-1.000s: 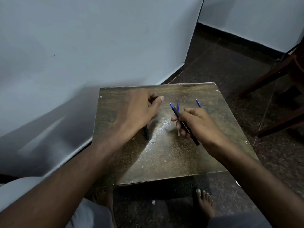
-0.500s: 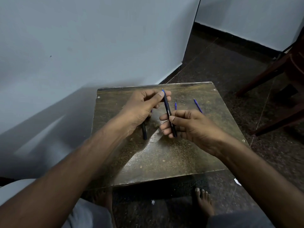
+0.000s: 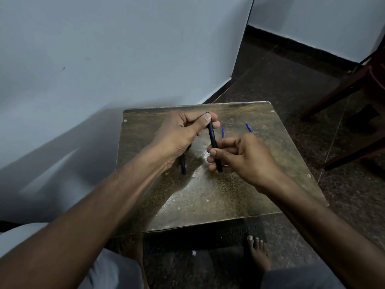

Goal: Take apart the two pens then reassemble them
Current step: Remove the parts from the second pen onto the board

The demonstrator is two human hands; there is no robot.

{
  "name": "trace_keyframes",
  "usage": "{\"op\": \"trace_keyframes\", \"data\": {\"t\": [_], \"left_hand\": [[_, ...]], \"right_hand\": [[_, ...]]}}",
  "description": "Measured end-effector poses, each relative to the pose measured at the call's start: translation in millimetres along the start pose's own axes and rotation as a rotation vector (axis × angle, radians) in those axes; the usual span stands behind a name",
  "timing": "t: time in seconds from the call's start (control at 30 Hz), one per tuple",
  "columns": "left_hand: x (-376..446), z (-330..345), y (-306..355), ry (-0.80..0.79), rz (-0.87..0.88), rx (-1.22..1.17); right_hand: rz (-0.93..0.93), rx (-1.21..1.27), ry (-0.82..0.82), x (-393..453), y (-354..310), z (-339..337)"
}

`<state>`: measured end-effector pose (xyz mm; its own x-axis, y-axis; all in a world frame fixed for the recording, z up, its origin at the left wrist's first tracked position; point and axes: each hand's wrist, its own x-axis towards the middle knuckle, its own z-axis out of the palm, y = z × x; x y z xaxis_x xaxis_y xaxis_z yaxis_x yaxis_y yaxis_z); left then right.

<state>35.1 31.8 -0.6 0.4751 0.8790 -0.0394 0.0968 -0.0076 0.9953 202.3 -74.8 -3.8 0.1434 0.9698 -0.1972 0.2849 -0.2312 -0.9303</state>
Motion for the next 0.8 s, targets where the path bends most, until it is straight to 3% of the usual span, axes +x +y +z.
{"op": "trace_keyframes", "data": {"t": [0.2,0.4,0.5,0.63,0.8], "left_hand": [[-0.4,-1.6,-0.2,0.178,-0.062,0.085],[-3.6,5.2,6.3,-0.113,-0.076,0.022],[-4.7,4.7,6.0,-0.069,-0.024,0.059],[-4.3,1.5,4.2,0.144,-0.092,0.114],[-3.9,0.5,12.9,-0.045,-0.152,0.059]], "right_hand": [[-0.002,0.005,0.051,-0.4,-0.7,1.1],[-0.014,-0.016,0.081,3.2,-2.2,-1.9],[-0.003,0.016,0.058,3.2,-3.8,-4.3],[-0.020,-0.003,0.024,2.4,-1.8,4.3],[-0.028,-0.044,0.065,6.1,1.8,3.1]]}}
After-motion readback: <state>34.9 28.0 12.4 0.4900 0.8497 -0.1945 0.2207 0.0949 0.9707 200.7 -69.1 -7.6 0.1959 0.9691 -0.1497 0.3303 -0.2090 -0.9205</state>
